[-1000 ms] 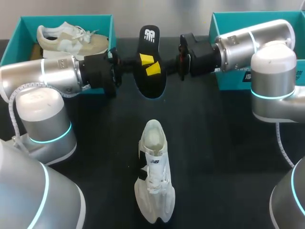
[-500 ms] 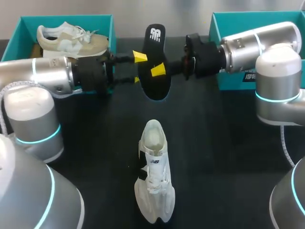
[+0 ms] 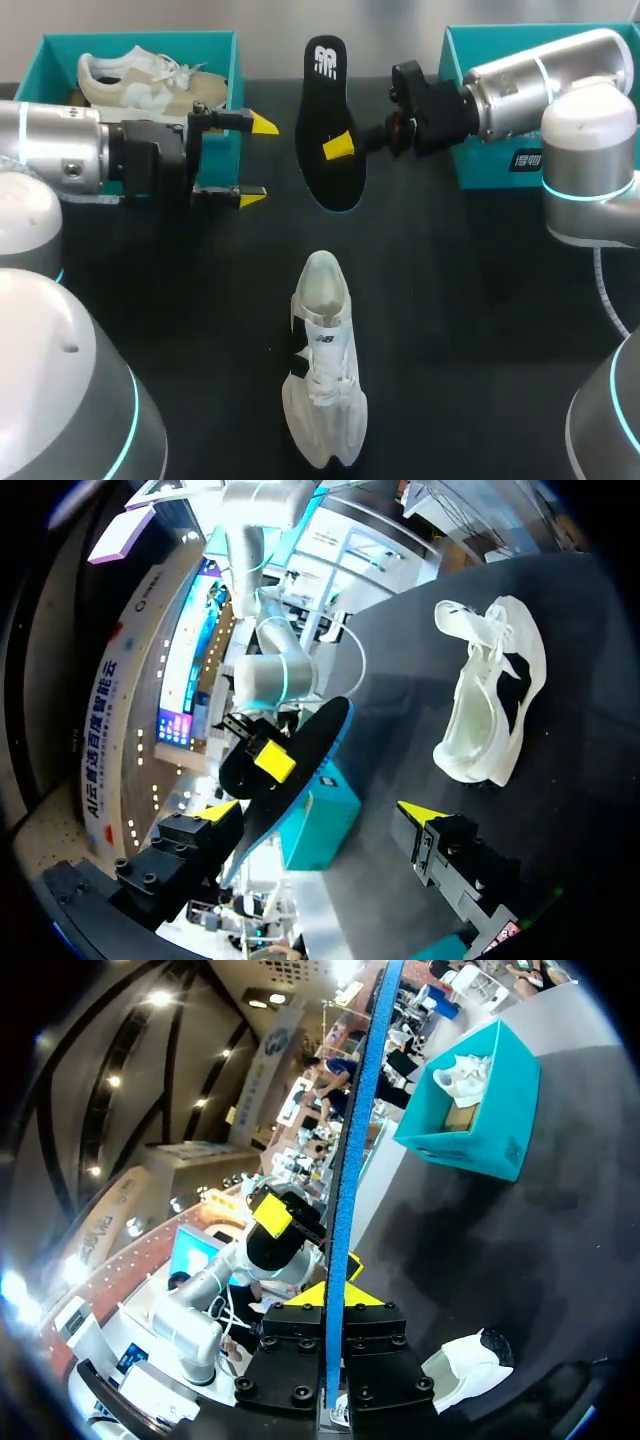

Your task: Take the shoe out of the shoebox, open the shoe tongue, remove and reinsert the insole, then place the shoe into the shoebox

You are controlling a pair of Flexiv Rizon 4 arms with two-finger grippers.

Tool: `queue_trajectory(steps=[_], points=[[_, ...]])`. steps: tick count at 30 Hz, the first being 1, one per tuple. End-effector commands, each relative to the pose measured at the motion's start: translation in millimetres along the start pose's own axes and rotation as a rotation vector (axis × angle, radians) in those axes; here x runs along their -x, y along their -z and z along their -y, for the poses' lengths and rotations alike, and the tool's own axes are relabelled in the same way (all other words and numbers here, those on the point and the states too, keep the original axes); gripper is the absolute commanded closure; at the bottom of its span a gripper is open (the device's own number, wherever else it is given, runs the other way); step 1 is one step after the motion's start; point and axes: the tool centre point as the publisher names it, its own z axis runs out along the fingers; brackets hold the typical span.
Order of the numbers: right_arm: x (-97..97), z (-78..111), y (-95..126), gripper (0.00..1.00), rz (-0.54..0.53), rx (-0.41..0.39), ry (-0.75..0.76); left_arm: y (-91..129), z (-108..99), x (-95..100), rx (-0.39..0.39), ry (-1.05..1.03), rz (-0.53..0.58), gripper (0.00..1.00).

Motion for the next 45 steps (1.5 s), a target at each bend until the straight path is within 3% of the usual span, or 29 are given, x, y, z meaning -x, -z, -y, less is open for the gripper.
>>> queue_trajectory(steps=[1,8,15,18,24,27,39,41,45], points=[[3.2,-2.8,-2.3,1.0,-0.005,-0.005,0.0,7.0,2.5,0.5,0.001,0.0,-0.01,0.0],[3.2,-2.8,-2.3,1.0,-0.005,-0.005,0.0,7.0,2.5,0.5,0.001,0.0,-0.01,0.0],[15.0,14.4,3.1,1.0,0.025,0.119,0.138,0.3,23.8,-29.5,0.064,0.187,-0.112,0.0],[14.4,19.6,0.1,1.0,0.047,0.133,0.186,1.7,28.2,-38.1,0.125,0.262,-0.19,0.0],[20.7,28.4,-7.4,1.0,0.09,0.183,0.268,4.0,30.1,-66.3,0.339,0.477,-0.379,0.0],[27.4,32.3,-11.4,1.0,0.116,0.201,0.288,5.1,28.0,-79.7,0.501,0.558,-0.489,0.0],[27.4,32.3,-11.4,1.0,0.116,0.201,0.288,5.1,28.0,-79.7,0.501,0.558,-0.489,0.0],[35.7,36.6,-16.7,1.0,0.144,0.213,0.298,-6.2,30.8,-86.0,0.53,0.648,-0.52,0.0],[39.2,51.6,-20.8,1.0,0.143,0.245,0.344,-6.5,37.2,-98.1,0.59,0.727,-0.568,0.0]])
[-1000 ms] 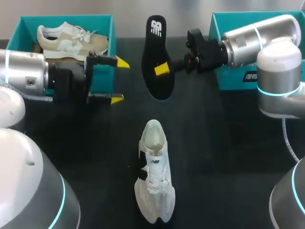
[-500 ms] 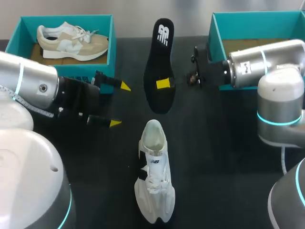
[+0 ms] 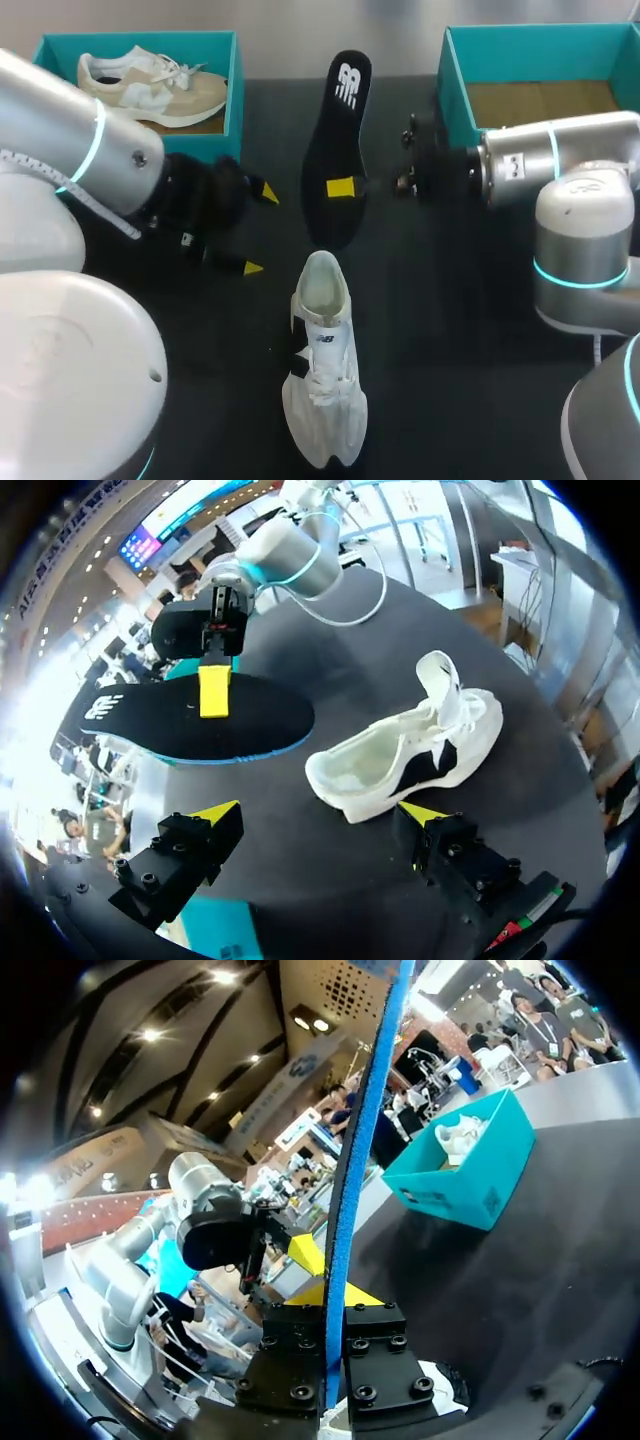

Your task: Take the shoe out of the shoebox, open the shoe tongue, remove and reinsert the insole, then place the shoe into the shoebox

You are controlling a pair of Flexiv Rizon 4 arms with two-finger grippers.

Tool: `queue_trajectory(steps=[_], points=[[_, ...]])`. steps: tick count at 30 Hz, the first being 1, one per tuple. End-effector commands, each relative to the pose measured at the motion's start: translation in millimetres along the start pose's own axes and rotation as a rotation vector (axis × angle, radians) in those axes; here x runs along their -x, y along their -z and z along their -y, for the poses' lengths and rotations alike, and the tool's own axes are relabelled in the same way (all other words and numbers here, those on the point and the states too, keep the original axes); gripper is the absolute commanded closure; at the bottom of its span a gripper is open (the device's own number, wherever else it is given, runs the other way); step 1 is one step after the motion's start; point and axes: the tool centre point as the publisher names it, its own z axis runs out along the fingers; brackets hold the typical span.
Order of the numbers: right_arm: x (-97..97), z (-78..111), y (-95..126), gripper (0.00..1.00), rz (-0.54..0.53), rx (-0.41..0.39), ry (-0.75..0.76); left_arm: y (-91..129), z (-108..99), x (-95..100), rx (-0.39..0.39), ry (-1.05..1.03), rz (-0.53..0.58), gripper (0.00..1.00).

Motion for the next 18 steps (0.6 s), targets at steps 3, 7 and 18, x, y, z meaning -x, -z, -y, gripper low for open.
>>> queue_trajectory(steps=[3,7,18], points=[[-1.2,21.4,-5.0,1.0,0.015,0.049,0.042,-9.4,-2.9,-6.8,0.245,0.148,-0.069,0.0],[-0.2,24.4,-5.9,1.0,0.02,0.06,0.058,-16.3,-8.3,-16.8,0.269,0.199,-0.097,0.0],[0.7,27.1,-9.6,1.0,0.027,0.053,0.064,-31.1,-16.6,-31.5,0.315,0.393,-0.191,0.0]])
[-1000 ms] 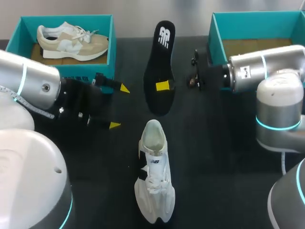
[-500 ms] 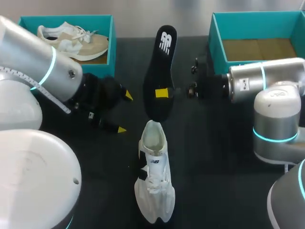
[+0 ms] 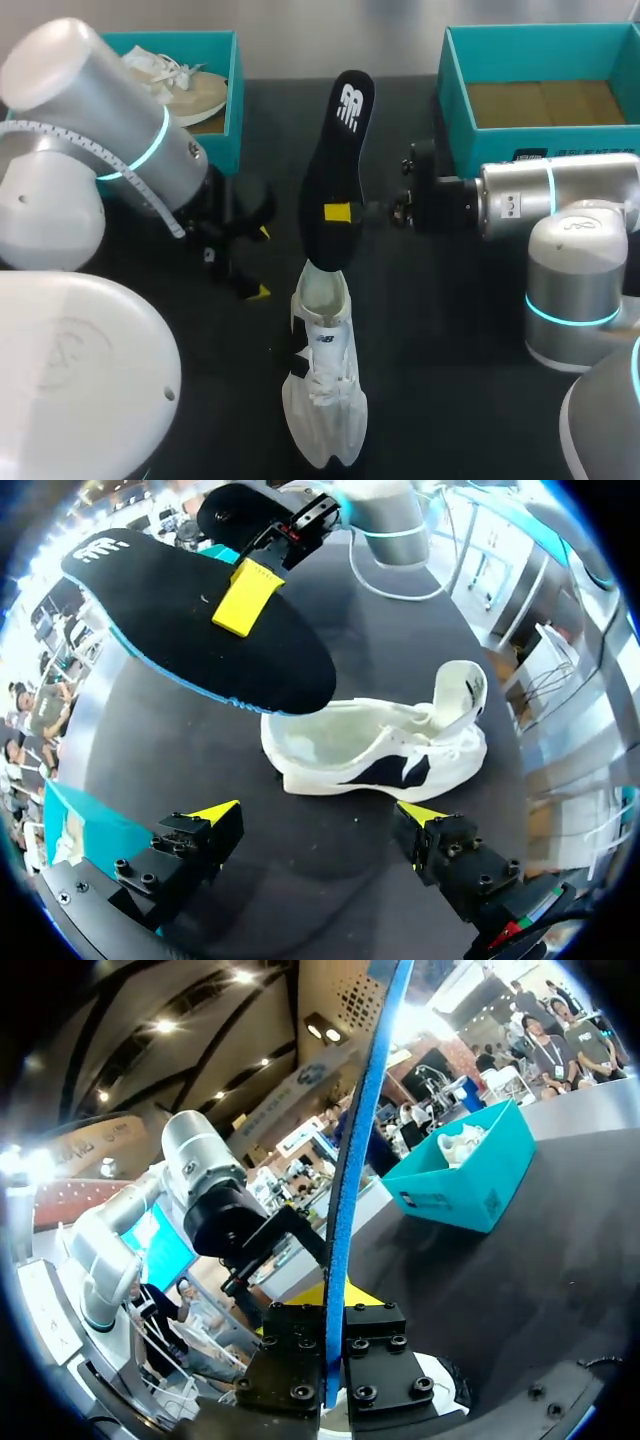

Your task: Take the shoe out of the shoebox, open the shoe tongue, remove and reinsert the insole, then place the shoe into the shoebox

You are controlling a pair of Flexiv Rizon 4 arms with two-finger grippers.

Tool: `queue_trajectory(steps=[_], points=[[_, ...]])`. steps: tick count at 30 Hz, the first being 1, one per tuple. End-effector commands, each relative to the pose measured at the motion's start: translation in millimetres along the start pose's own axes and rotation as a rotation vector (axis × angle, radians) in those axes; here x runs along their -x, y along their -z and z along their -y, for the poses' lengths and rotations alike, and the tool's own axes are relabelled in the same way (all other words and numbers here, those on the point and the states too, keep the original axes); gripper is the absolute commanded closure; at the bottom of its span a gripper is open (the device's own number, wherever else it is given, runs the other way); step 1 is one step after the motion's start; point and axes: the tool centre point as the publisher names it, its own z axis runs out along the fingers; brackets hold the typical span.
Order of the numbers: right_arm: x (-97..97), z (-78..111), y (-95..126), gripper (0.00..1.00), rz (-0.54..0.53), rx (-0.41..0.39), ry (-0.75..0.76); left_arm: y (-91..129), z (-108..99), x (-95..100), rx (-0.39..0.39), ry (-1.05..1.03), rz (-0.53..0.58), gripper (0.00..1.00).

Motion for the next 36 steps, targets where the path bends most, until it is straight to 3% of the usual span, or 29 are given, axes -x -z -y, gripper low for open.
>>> queue_trajectory(steps=[1,7,9,13,19,26,36], points=[[-0.2,0.0,-2.5,1.0,0.003,0.0,0.0,-3.7,5.5,3.7,0.114,0.0,-0.004,0.0],[-0.2,0.0,-2.5,1.0,0.003,0.0,0.0,-3.7,5.5,3.7,0.114,0.0,-0.004,0.0],[1.1,3.4,-3.7,1.0,0.0,-0.007,0.013,-11.4,4.1,-1.2,0.078,-0.028,-0.022,0.0],[7.5,15.6,-2.7,1.0,-0.02,0.01,0.049,-23.5,-2.5,-7.1,0.031,-0.081,0.046,0.0],[12.3,23.2,-4.9,1.0,-0.031,-0.002,0.057,-37.7,-8.5,-11.8,-0.002,-0.089,0.075,0.0],[15.5,36.6,-8.5,1.0,-0.039,0.011,0.088,-46.8,-12.3,-20.5,-0.082,-0.111,0.124,0.0],[15.5,36.6,-8.5,1.0,-0.039,0.011,0.088,-46.8,-12.3,-20.5,-0.082,-0.111,0.124,0.0]])
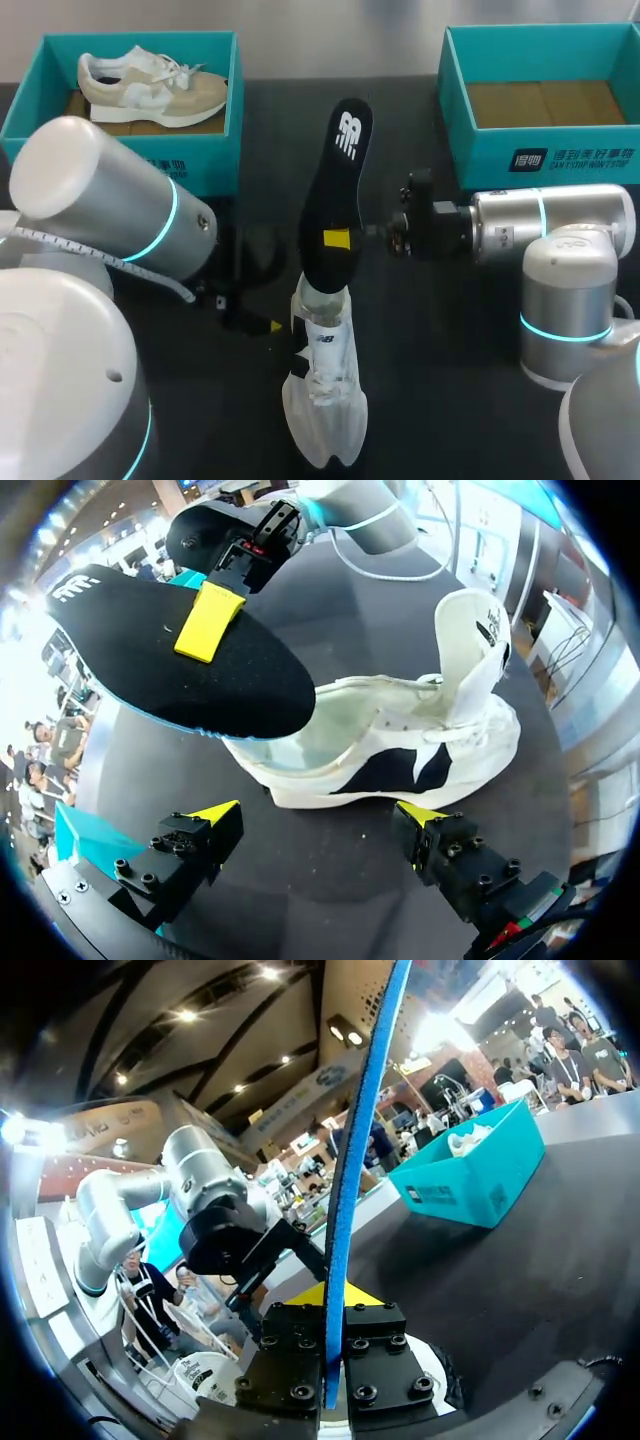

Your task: Take the shoe out of the shoebox, open the shoe tongue, remove and reinsert the insole, then place the shoe into the shoebox

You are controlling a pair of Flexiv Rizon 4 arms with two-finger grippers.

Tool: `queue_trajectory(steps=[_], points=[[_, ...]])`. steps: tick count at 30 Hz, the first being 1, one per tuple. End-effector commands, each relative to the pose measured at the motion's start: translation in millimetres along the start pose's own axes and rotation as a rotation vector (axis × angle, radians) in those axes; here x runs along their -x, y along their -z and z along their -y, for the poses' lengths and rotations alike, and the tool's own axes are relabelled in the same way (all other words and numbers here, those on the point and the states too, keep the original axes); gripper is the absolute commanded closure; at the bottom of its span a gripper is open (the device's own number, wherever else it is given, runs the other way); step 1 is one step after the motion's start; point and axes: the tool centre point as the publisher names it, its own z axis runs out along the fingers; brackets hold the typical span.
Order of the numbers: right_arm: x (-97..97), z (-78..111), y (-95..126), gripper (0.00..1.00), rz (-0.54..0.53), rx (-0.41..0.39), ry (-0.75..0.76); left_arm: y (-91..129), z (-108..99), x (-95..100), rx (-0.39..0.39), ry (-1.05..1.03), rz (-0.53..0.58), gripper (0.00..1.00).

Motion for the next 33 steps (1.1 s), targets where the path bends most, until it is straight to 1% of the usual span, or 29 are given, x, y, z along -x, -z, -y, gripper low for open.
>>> queue_trajectory(steps=[1,3,4,5,7,14,21,33], points=[[-0.7,-0.2,-2.3,1.0,0.004,-0.003,-0.002,2.7,-3.5,-1.4,-0.022,-0.002,0.0,0.0],[-0.7,-0.2,-2.3,1.0,0.004,-0.003,-0.002,-1.0,-3.1,-2.3,-0.033,-0.012,0.002,0.0],[1.1,1.0,-3.9,1.0,0.002,-0.021,0.004,-5.3,-2.7,-3.0,-0.019,-0.013,0.006,0.0],[2.2,2.0,-5.3,1.0,-0.011,-0.029,0.013,-8.5,-3.0,-3.6,-0.036,-0.014,-0.001,0.0],[4.0,4.0,-6.9,1.0,-0.011,-0.039,0.032,-13.5,-3.5,-4.5,-0.033,-0.006,-0.005,0.0],[6.8,5.5,-5.9,1.0,-0.02,-0.002,0.077,-19.3,-4.0,-7.0,-0.035,0.013,-0.01,0.0],[2.2,3.6,-10.9,1.0,-0.009,0.015,0.093,-21.9,-4.3,-7.2,-0.024,0.035,-0.006,0.0],[0.3,8.1,-12.9,1.0,0.0,0.04,0.101,-23.8,4.3,-2.9,-0.04,0.03,0.007,0.0]])
